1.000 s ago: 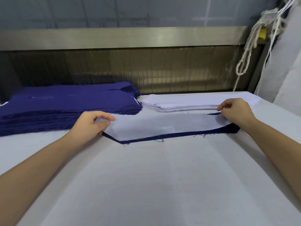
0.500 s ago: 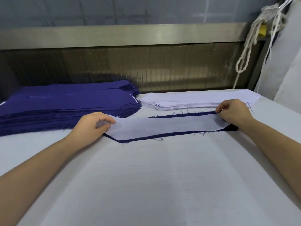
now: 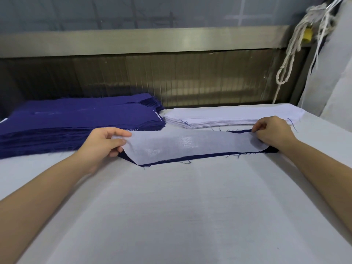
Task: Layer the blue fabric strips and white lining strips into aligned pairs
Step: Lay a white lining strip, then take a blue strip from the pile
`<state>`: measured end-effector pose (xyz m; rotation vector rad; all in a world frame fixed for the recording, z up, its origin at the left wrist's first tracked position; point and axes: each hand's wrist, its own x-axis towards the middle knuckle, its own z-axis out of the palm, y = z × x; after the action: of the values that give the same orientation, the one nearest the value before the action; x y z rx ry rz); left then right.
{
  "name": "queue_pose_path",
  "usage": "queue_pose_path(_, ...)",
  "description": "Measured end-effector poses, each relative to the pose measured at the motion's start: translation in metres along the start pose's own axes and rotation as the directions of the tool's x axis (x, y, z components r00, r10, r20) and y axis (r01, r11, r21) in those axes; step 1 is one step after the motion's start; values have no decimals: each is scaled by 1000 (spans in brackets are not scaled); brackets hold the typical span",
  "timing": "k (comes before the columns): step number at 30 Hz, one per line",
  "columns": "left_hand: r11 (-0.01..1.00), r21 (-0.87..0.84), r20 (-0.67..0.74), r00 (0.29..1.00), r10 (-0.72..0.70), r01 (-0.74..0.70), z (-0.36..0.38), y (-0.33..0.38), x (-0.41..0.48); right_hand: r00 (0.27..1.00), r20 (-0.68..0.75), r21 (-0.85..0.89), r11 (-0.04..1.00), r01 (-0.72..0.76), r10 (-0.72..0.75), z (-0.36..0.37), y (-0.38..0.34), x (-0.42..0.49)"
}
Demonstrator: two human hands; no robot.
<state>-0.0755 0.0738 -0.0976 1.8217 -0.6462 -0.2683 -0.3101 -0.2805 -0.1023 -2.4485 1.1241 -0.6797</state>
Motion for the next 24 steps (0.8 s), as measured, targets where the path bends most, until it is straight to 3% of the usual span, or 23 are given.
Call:
queue_pose_path(3, 1000, 25, 6, 1000, 1, -1, 1, -2, 0, 1000, -3, 1, 1000, 3, -3, 1, 1, 1)
queue_pose_path(6, 975, 209, 25, 998, 65, -69, 3, -5, -1, 1000, -7, -8, 1000, 5, -5, 1, 3, 2)
queue_pose_path(12, 806, 526, 114, 961, 251, -273, 4, -1, -8, 1000, -22, -15, 1000, 5, -5, 0, 4, 2)
queue_pose_path(24, 631, 647, 207, 895, 396, -429, -1, -9, -2, 1000, -2, -48, 999, 17, -17, -1, 3, 2)
